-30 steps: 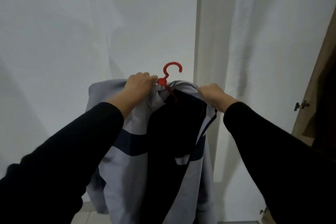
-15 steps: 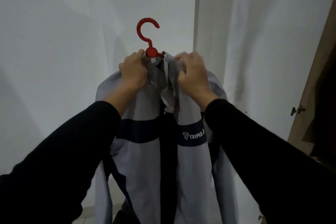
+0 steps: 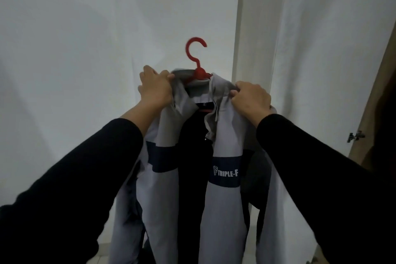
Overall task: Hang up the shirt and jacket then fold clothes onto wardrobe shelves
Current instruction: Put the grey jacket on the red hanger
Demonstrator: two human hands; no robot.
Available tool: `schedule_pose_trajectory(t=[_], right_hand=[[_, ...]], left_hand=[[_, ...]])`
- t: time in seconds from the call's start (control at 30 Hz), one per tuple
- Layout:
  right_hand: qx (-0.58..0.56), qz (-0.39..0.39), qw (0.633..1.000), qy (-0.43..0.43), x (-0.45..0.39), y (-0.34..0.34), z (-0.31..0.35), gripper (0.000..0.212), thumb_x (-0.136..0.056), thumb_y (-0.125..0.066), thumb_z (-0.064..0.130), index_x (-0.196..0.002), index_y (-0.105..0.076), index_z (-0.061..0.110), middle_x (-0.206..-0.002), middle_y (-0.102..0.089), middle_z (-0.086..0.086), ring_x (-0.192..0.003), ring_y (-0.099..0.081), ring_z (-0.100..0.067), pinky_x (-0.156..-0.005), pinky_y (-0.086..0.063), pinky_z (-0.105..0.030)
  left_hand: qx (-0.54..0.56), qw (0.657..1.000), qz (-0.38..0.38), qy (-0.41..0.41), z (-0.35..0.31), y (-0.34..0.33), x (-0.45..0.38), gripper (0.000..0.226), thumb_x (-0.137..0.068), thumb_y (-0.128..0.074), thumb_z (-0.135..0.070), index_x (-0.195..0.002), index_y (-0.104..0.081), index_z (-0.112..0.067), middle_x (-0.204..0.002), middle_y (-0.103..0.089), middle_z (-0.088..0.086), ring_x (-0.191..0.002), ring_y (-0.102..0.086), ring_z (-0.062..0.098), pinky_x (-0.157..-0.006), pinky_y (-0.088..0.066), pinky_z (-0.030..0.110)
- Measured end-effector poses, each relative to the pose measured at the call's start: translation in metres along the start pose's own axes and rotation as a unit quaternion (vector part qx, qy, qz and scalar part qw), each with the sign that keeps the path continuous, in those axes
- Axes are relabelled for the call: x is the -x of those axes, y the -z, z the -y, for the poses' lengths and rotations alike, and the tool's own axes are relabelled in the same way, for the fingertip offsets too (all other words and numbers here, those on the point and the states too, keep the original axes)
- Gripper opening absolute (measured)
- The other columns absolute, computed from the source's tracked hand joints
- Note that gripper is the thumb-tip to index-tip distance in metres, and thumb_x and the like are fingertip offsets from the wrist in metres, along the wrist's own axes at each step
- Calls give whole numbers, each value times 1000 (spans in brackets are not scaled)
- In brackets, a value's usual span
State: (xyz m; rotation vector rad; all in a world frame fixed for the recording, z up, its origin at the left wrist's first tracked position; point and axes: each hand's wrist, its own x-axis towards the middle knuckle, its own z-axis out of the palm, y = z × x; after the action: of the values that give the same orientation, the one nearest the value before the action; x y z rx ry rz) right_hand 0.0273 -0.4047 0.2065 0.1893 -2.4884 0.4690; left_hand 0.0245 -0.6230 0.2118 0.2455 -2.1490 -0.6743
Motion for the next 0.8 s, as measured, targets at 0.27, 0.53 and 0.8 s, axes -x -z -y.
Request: schedule_pose_trajectory(t=[0.27,0.53,0.8], right_hand=[[23,14,998,-51,9,-15,-17,29,-99,-40,36,-106,-59,15,-102,-62,-8,-80,-45,-20,-75,-33,-27],[-12,-9,999,29,4,-2,2,23,-98,-38,35,-84,-48,19,-79,-51,-2,-75,-48,-23,-67,-32,-30],[34,-40,998,-45,8,5,-13,25,-99,-40,32,-101,-58,16,-90,-57,-5,-76,-45,-20,-69,-32,-27]], left_hand=[[13,969,235,69,5,10,-3,60,-98,-29,-50,-117,-57,-1,-112,-64,16,-104,-62,33,-84,-55,47],[18,979,173,107,-5,-40,35,96,-78,-62,-54,-142,-24,6,-131,-54,16,-118,-54,32,-93,-49,36],[56,990,97,81,-33,-12,14,31,-96,-31,-12,-115,-50,3,-119,-57,23,-99,-54,33,-74,-37,33]])
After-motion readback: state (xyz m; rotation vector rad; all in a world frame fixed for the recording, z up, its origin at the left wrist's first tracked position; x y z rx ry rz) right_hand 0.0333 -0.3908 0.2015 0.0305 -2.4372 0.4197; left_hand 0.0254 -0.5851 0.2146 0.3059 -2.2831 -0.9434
